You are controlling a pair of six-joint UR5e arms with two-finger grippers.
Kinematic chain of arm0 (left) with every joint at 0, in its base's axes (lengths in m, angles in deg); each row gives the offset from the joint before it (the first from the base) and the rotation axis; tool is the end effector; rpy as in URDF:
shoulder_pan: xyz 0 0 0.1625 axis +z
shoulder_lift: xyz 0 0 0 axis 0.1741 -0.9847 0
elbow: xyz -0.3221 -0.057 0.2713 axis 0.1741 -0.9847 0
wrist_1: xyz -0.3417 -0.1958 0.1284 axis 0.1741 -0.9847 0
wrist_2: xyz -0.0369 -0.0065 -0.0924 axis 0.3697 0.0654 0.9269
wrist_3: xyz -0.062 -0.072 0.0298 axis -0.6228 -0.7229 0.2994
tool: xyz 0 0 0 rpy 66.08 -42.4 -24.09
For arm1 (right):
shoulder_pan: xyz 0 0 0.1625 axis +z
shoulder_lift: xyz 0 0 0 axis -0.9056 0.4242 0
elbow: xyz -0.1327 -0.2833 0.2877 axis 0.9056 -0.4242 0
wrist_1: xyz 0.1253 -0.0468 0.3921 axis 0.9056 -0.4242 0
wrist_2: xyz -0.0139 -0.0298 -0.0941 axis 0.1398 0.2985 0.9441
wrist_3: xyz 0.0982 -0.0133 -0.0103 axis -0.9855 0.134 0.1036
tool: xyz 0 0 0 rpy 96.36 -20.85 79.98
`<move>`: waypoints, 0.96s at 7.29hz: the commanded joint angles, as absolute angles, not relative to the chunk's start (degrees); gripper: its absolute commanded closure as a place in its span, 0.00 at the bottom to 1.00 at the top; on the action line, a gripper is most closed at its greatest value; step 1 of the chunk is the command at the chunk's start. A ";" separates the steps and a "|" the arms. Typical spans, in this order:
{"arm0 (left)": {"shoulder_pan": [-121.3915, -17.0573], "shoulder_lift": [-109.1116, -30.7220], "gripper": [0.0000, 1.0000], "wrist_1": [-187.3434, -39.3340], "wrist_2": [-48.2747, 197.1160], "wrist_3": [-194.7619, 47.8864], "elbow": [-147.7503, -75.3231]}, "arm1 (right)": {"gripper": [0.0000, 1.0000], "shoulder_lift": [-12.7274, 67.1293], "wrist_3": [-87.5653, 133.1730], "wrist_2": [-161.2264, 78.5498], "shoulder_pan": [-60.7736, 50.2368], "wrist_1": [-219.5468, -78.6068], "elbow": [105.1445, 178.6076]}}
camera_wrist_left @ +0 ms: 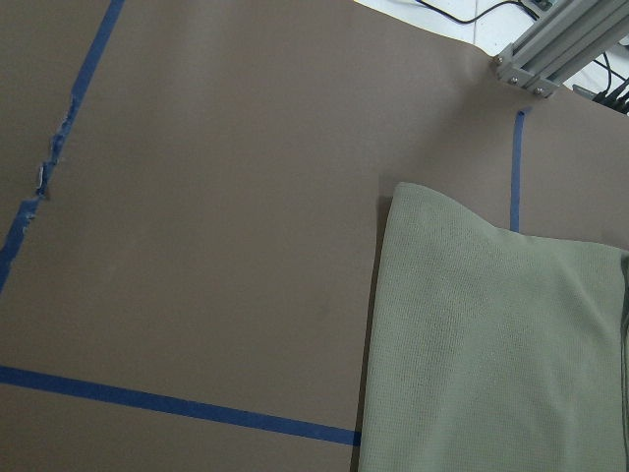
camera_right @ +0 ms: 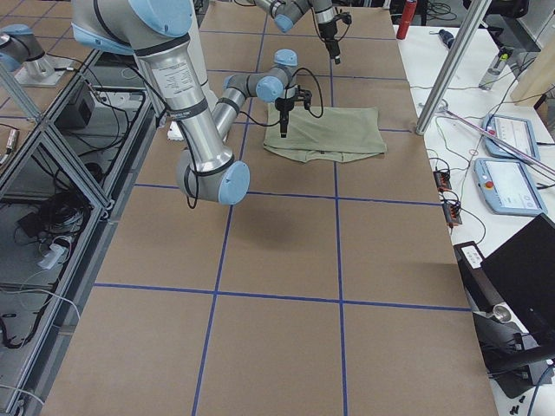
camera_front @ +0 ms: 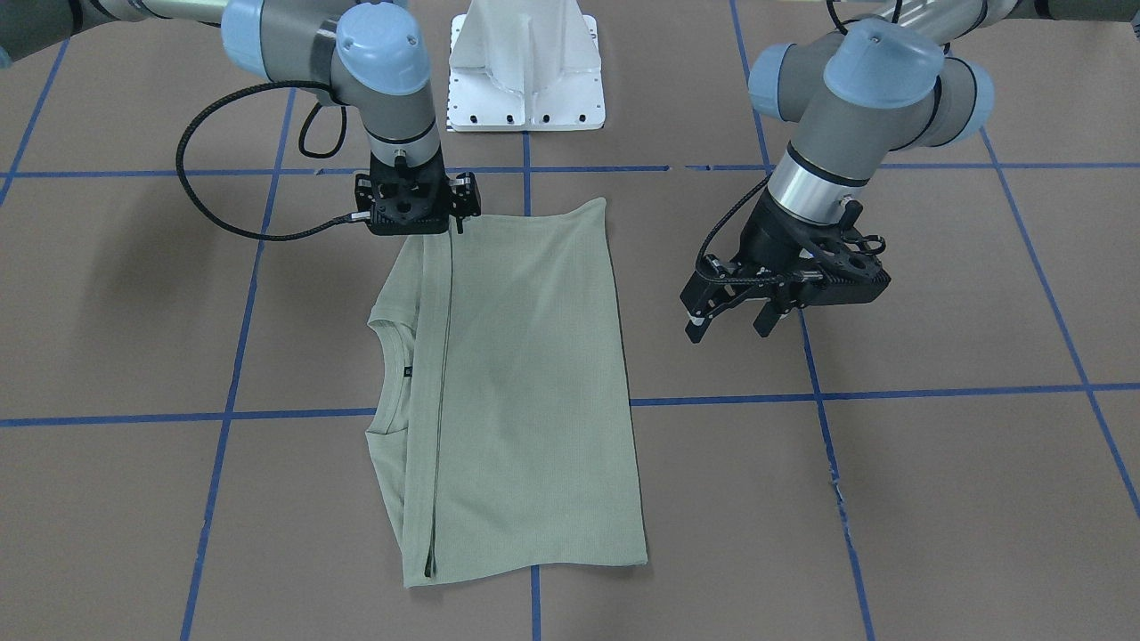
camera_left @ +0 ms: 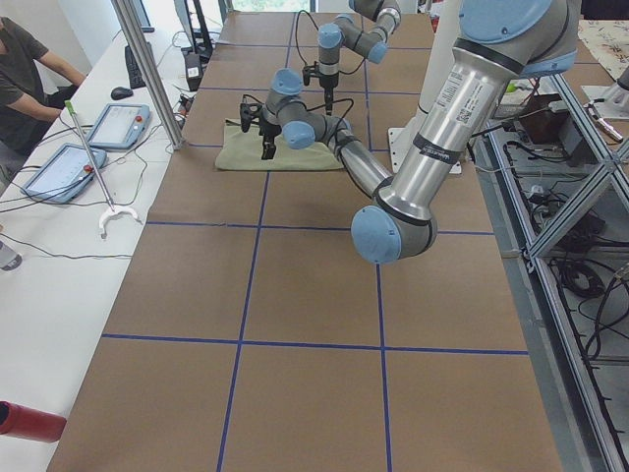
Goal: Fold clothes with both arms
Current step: 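Release the shirt with the left gripper while the right gripper presses its collar edge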
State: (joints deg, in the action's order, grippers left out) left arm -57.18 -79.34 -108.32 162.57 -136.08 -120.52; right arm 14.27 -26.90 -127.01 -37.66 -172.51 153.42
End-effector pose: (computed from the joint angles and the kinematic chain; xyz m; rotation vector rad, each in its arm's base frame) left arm 0.3633 -0.5385 0.2475 0.2499 1.0622 -0.3617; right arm -0.5167 -0.3802 0.2434 -0.0053 -0.7190 -0.0489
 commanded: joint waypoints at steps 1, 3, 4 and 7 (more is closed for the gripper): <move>-57.14 -79.24 0.00 -108.33 162.58 -136.66 -120.67 | 0.00 13.82 -25.65 -126.78 -39.76 -172.61 151.19; -56.96 -79.24 0.00 -108.33 162.57 -136.75 -120.67 | 0.00 14.60 -25.56 -125.81 -41.33 -172.53 150.58; -56.96 -79.24 0.00 -108.33 162.57 -136.67 -120.50 | 0.00 14.52 -25.47 -124.41 -42.04 -172.44 149.35; -56.87 -79.33 0.00 -108.94 162.57 -136.84 -119.80 | 0.00 15.22 -23.80 -124.75 -42.05 -172.61 149.16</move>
State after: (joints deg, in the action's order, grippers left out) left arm -56.89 -79.29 -108.82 162.58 -136.77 -119.88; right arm 14.82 -24.12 -124.63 -41.94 -172.54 149.19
